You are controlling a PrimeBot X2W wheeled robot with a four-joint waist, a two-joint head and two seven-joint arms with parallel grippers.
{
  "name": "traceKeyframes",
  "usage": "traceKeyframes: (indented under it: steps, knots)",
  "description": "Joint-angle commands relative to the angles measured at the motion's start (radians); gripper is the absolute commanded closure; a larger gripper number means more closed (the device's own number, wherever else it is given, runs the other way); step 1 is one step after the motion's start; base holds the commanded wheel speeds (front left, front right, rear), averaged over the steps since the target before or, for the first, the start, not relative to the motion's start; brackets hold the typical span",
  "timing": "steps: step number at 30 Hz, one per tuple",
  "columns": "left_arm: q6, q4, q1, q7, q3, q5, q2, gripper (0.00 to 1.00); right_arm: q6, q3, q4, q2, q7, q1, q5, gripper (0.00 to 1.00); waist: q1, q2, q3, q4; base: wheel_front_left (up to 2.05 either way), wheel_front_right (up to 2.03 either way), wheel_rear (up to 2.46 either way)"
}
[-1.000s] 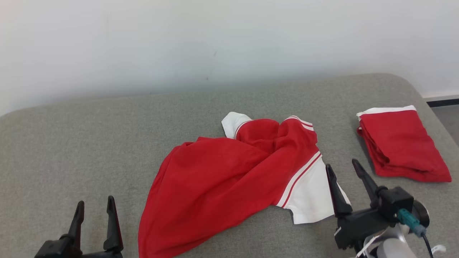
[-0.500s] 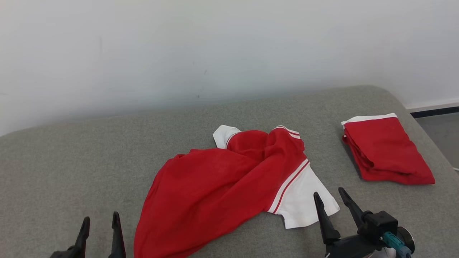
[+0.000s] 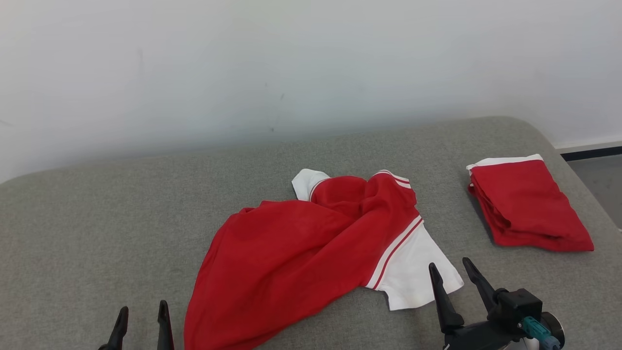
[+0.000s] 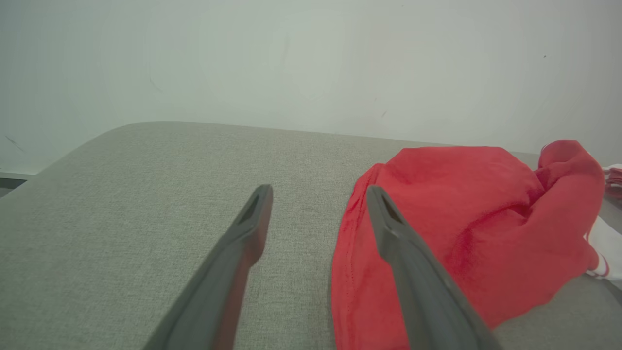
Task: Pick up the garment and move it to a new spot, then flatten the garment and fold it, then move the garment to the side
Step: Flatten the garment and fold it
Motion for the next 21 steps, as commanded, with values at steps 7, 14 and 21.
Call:
traceKeyframes:
  steps: [7, 14, 21]
  knots:
    - [-0.002, -0.003, 0.013, 0.000, 0.002, 0.005, 0.001, 0.00, -0.003, -0.010, 0.005, 0.013, -0.004, 0.005, -0.008, 0.00, 0.0000, 0.0000, 0.006, 0.002, 0.00, 0.00, 0.00]
    - [0.003, -0.012, 0.010, 0.000, -0.023, 0.018, 0.000, 0.00, -0.003, -0.036, 0.010, 0.005, 0.011, -0.035, -0.004, 0.00, 0.0000, 0.0000, 0.016, 0.007, 0.00, 0.00, 0.00]
    - [-0.023, 0.065, 0.009, 0.079, -0.076, 0.001, 0.005, 0.00, -0.003, -0.090, 0.109, -0.009, 0.188, -0.111, -0.009, 0.00, 0.0000, 0.0000, 0.035, 0.017, 0.00, 0.00, 0.00]
